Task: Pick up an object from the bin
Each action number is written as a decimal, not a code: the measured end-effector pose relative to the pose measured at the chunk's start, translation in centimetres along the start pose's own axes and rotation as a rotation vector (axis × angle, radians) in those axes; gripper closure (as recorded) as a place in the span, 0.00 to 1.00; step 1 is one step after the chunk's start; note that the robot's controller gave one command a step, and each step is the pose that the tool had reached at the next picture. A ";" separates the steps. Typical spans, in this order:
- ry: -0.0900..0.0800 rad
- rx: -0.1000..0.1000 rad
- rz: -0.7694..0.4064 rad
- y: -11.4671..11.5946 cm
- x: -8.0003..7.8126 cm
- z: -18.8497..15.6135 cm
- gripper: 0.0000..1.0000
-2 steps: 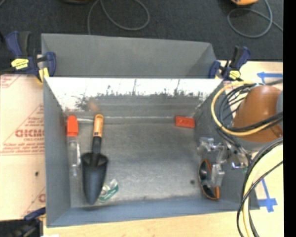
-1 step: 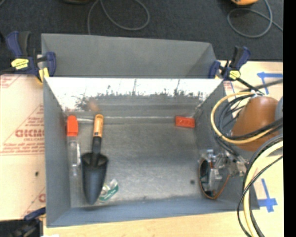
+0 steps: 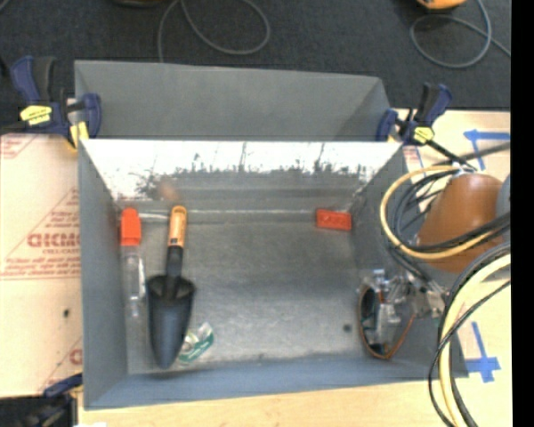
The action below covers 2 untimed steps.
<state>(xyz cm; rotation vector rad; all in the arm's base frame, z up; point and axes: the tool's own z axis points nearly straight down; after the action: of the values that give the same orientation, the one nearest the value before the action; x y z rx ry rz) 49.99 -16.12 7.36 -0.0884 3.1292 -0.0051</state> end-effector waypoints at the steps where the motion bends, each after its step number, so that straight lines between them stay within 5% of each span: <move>1: 0.001 -0.001 0.023 0.2 -0.6 -4.9 1.00; 2: 0.000 0.001 0.024 0.1 -0.9 -11.0 1.00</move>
Offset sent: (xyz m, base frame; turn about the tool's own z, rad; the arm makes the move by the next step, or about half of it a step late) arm 0.0011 0.0000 0.0467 0.0328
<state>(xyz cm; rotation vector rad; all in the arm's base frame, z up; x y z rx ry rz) 50.79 -15.94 18.40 -0.0507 3.1298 -0.0069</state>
